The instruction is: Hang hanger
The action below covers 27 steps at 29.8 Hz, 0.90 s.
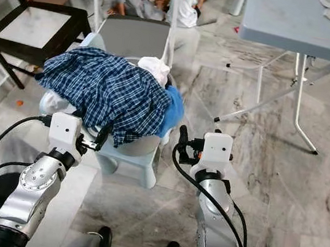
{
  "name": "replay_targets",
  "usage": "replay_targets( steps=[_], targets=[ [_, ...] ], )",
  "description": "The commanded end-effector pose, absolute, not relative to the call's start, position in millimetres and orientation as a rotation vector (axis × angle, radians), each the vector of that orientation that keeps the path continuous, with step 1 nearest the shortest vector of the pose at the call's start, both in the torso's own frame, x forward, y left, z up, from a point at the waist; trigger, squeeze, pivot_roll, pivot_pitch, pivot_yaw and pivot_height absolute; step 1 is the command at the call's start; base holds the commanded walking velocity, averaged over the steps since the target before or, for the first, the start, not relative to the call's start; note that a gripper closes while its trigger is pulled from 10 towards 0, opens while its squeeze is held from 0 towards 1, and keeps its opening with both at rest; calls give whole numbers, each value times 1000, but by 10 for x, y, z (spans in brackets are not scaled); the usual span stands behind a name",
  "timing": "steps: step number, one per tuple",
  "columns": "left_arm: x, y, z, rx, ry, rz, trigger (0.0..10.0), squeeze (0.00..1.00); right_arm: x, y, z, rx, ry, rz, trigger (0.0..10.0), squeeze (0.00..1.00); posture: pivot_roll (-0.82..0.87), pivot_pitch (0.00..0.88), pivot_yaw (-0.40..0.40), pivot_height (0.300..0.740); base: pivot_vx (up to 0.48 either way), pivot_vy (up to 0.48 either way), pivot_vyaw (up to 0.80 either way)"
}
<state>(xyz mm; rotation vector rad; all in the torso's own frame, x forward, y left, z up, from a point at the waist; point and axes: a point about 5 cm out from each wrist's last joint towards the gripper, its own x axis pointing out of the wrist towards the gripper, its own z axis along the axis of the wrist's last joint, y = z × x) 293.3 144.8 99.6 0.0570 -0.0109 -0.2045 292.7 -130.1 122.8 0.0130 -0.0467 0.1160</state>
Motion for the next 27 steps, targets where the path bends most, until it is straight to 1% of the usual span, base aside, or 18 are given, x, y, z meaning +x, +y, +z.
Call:
replay_targets(
  steps=[1, 4, 6, 23, 27],
  targets=[
    [2907, 1502, 997, 55, -11, -192, 10000, 0, 2910, -1269, 1213, 11, -44, 131, 10000, 0, 28, 244, 24, 740, 311, 0, 406],
    [2909, 1496, 990, 51, -7, -196, 10000, 0, 2903, -1240, 1219, 4, -47, 146, 10000, 0, 26, 246, 23, 740, 312, 0, 0],
    [2912, 1483, 987, 49, -5, -200, 10000, 0, 2906, -1238, 1223, 4, -48, 148, 10000, 0, 25, 246, 22, 740, 311, 0, 400],
    [2910, 1449, 978, 41, 0, -214, 10000, 0, 2923, -1205, 1232, 4, -49, 166, 10000, 0, 26, 243, 16, 740, 323, 0, 0],
    [2920, 1461, 965, 47, 12, -191, 10000, 0, 2918, -1177, 1224, 1, -45, 189, 10000, 0, 28, 241, 17, 740, 124, 0, 0]
  ],
)
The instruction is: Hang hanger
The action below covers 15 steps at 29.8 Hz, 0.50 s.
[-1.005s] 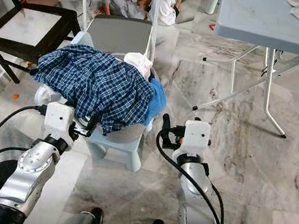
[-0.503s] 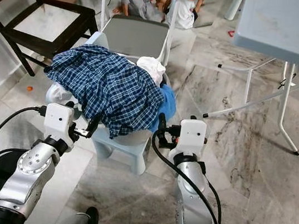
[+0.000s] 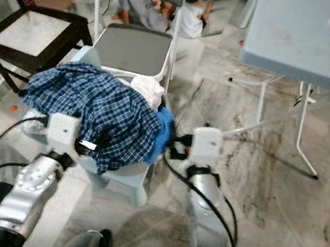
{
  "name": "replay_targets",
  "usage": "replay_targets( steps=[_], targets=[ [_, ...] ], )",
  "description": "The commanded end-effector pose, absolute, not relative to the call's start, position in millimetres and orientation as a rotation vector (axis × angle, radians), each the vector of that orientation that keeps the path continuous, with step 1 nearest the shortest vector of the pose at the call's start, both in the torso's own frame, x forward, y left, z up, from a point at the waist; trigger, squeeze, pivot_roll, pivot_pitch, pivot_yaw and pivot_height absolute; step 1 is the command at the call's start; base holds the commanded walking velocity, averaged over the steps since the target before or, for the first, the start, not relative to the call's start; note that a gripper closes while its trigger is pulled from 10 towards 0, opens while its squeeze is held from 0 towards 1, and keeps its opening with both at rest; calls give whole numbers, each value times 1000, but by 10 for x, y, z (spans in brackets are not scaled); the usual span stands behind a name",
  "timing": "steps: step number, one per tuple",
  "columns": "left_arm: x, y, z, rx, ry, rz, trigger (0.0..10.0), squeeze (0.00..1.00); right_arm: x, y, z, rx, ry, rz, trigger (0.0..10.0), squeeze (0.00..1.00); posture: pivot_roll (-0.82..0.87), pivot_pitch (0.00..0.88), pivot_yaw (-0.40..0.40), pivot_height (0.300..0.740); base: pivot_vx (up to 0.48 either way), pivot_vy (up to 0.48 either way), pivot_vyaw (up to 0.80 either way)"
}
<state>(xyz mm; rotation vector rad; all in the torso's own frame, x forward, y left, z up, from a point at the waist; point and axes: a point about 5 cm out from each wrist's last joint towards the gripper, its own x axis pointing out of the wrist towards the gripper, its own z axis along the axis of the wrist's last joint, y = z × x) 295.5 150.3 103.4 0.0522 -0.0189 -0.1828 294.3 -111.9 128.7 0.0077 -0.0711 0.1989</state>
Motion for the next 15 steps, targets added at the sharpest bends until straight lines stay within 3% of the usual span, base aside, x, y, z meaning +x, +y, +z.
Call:
replay_targets(
  steps=[1, 9, 15],
  targets=[
    [2921, 1462, 967, 47, 10, -187, 10000, 0, 2916, -1175, 1222, 1, -44, 191, 10000, 0, 28, 241, 17, 740, 0, 0, 0],
    [2961, 1544, 966, 85, 10, -142, 10000, 0, 2882, -1100, 1183, 12, -18, 259, 10000, 0, 26, 241, 19, 740, 0, 0, 0],
    [3052, 1610, 1010, 83, 7, -131, 10000, 0, 2835, -991, 1134, 63, 40, 420, 10000, 0, 21, 247, 16, 740, 0, 0, 0]
  ],
)
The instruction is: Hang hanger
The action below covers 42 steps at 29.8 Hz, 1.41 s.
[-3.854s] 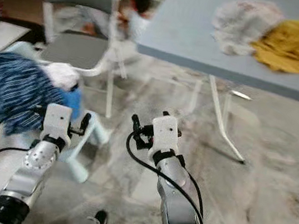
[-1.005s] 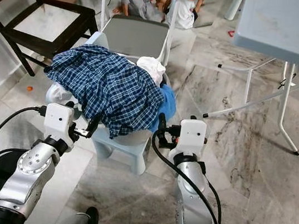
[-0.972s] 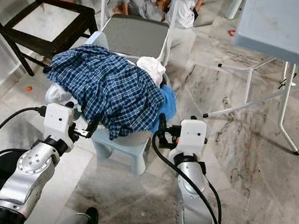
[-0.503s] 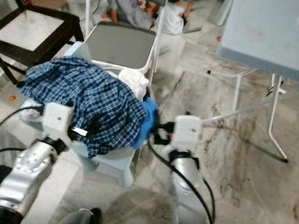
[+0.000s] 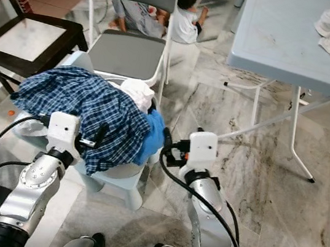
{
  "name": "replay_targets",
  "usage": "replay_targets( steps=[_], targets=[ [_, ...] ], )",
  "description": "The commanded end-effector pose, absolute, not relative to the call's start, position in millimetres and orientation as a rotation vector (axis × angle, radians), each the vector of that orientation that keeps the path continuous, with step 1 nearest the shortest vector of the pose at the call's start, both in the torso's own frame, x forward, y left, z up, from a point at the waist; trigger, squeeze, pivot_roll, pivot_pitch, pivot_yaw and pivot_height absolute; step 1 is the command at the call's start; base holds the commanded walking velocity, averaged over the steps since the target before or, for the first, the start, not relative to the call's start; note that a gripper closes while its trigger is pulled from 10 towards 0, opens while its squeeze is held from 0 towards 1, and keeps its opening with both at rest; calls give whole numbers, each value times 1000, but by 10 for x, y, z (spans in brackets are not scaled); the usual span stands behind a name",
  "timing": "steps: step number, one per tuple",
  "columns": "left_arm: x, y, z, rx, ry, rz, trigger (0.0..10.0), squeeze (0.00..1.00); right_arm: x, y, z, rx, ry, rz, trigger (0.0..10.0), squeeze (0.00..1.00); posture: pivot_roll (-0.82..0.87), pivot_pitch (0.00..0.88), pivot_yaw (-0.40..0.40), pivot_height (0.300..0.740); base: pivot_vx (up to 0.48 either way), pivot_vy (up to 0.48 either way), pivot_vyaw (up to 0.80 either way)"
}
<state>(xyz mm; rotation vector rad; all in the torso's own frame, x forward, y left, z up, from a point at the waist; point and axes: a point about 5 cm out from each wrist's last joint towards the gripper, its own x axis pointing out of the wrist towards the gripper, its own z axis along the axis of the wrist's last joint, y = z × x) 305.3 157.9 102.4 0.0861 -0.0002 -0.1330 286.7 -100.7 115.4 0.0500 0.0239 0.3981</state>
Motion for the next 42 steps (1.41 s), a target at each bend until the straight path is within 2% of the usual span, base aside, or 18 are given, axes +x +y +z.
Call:
replay_targets(
  steps=[1, 5, 6, 8, 14, 22, 32, 37, 42],
  targets=[
    [3064, 1616, 1022, 82, 5, -128, 10000, 0, 2827, -981, 1124, 72, 50, 442, 10000, 0, 21, 247, 16, 740, 0, 0, 0],
    [3069, 1629, 1039, 83, 1, -125, 10000, 0, 2855, -1014, 1035, 190, 115, 434, 10000, 0, 30, 256, 16, 740, 0, 0, 0],
    [3028, 1630, 1018, 85, 2, -136, 10000, 0, 2896, -1001, 921, 252, 183, 426, 10000, 0, 41, 266, 17, 740, 0, 0, 0],
    [2988, 1630, 992, 87, 7, -143, 10000, 0, 2918, -972, 851, 267, 222, 419, 10000, 0, 46, 271, 19, 740, 0, 0, 0],
    [2688, 1656, 800, 125, 64, -185, 10000, 0, 2955, -614, 631, 333, 362, 489, 10000, 0, 102, 311, 19, 740, 0, 0, 0],
    [2498, 1743, 751, 136, 81, -180, 10000, 0, 3041, -351, 676, 384, 356, 539, 10000, 0, 150, 333, 6, 740, 0, 0, 0],
    [2433, 1742, 796, 132, 75, -153, 10000, 0, 3233, -379, 853, 363, 247, 465, 10000, 0, 160, 341, -14, 740, 0, 0, 0],
    [2451, 1695, 801, 126, 77, -157, 10000, 0, 3338, -544, 954, 334, 174, 343, 10000, 0, 143, 338, -9, 740, 0, 0, 0],
    [2507, 1670, 838, 126, 66, -169, 10000, 0, 3371, -576, 1011, 322, 140, 302, 10000, 0, 137, 338, -4, 740, 0, 0, 0]
  ],
)
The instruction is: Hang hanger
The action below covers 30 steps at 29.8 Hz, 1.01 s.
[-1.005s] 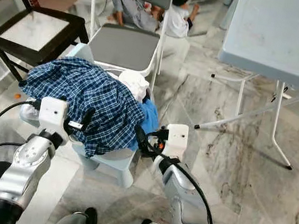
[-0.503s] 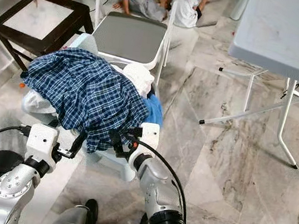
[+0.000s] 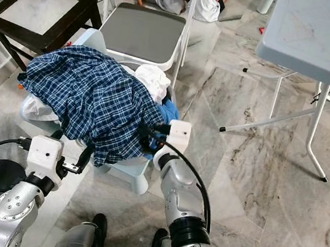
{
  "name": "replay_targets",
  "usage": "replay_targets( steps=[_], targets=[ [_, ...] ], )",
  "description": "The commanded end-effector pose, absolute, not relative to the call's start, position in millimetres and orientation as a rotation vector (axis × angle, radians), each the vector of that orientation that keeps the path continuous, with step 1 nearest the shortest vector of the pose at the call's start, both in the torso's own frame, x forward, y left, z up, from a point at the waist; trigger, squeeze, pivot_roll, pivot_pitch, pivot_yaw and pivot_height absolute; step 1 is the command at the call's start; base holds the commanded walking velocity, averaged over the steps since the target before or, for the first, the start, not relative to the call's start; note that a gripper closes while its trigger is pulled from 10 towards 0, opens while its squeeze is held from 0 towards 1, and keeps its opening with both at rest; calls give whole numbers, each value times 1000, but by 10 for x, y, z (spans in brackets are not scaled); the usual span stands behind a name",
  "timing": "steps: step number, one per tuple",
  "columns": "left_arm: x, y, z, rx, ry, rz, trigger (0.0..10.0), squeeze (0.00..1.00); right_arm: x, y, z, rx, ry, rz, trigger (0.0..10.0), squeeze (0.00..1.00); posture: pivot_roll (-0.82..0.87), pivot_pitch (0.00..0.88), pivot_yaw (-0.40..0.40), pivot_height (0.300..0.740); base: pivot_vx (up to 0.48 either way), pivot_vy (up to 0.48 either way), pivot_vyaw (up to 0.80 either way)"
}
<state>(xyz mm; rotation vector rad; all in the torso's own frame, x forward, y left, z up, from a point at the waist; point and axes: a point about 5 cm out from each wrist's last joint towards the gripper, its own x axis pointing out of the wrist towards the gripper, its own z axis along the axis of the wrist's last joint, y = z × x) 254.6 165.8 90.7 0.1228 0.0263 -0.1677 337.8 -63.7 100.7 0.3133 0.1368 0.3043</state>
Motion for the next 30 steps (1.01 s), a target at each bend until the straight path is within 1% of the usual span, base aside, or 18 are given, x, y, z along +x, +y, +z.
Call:
replay_targets(
  steps=[1, 3, 5, 6, 7, 8, 9, 11, 13, 19, 20, 21, 22, 23, 25, 26, 27, 30],
  targets=[
    [2515, 1667, 847, 126, 64, -174, 10000, 0, 3370, -537, 1004, 327, 146, 307, 10000, 0, 135, 337, 2, 740, 0, 0, 0],
    [2517, 1664, 849, 126, 63, -178, 10000, 0, 3366, -505, 987, 334, 157, 314, 10000, 0, 135, 337, 2, 740, 0, 0, 0],
    [2520, 1650, 856, 126, 63, -184, 10000, 0, 3370, -419, 959, 380, 192, 330, 7412, 0, 139, 340, 5, 740, 0, 0, 0],
    [2518, 1648, 857, 127, 63, -184, 10000, 0, 3370, -397, 951, 394, 202, 333, 7412, 0, 143, 341, 5, 740, 0, 0, 0],
    [2517, 1646, 858, 126, 63, -184, 10000, 0, 3374, -375, 947, 408, 209, 332, 5098, 0, 143, 341, 5, 740, 0, 0, 0],
    [2512, 1643, 859, 125, 63, -185, 10000, 0, 3378, -325, 934, 423, 228, 336, 4431, 0, 147, 342, 6, 740, 0, 0, 0],
    [2510, 1640, 861, 125, 63, -185, 10000, 0, 3379, -288, 926, 429, 239, 338, 4314, 0, 155, 344, 6, 740, 0, 0, 0],
    [2509, 1638, 863, 124, 63, -186, 10000, 0, 3378, -269, 926, 431, 242, 342, 4431, 0, 155, 344, 6, 740, 0, 0, 0],
    [2499, 1641, 869, 124, 62, -183, 10000, 0, 3376, -216, 927, 433, 249, 345, 7686, 0, 174, 349, 4, 740, 0, 0, 0],
    [2447, 1625, 919, 75, 39, -213, 10000, 0, 3393, -162, 919, 487, 266, 342, 7412, 0, 188, 355, 3, 740, 0, 0, 0],
    [2441, 1613, 929, 66, 33, -222, 10000, 0, 3403, -161, 928, 496, 262, 343, 8667, 0, 192, 358, 3, 740, 0, 0, 0],
    [2441, 1613, 929, 66, 33, -222, 10000, 0, 3403, -161, 928, 496, 262, 343, 8667, 0, 192, 358, 3, 740, 0, 0, 0],
    [2437, 1586, 950, 56, 24, -241, 10000, 0, 3411, -160, 934, 501, 258, 342, 9451, 0, 192, 358, 3, 740, 0, 0, 0],
    [2437, 1586, 950, 56, 24, -241, 10000, 0, 3411, -160, 934, 501, 258, 342, 9451, 0, 192, 358, 3, 740, 0, 0, 0],
    [2436, 1490, 999, 64, 1, -300, 10000, 0, 3449, -146, 1014, 528, 225, 355, 6510, 0, 191, 355, 0, 740, 0, 0, 0],
    [2436, 1490, 999, 64, 1, -300, 10000, 0, 3449, -146, 1014, 528, 225, 355, 6510, 0, 191, 355, 0, 740, 0, 0, 0],
    [2443, 1477, 995, 66, 2, -301, 10000, 0, 3460, -131, 1049, 535, 209, 368, 0, 0, 190, 353, 0, 740, 0, 0, 0],
    [2447, 1476, 993, 65, 4, -299, 10000, 0, 3464, -126, 1056, 534, 206, 371, 0, 0, 189, 352, 0, 740, 0, 0, 0]
  ],
)
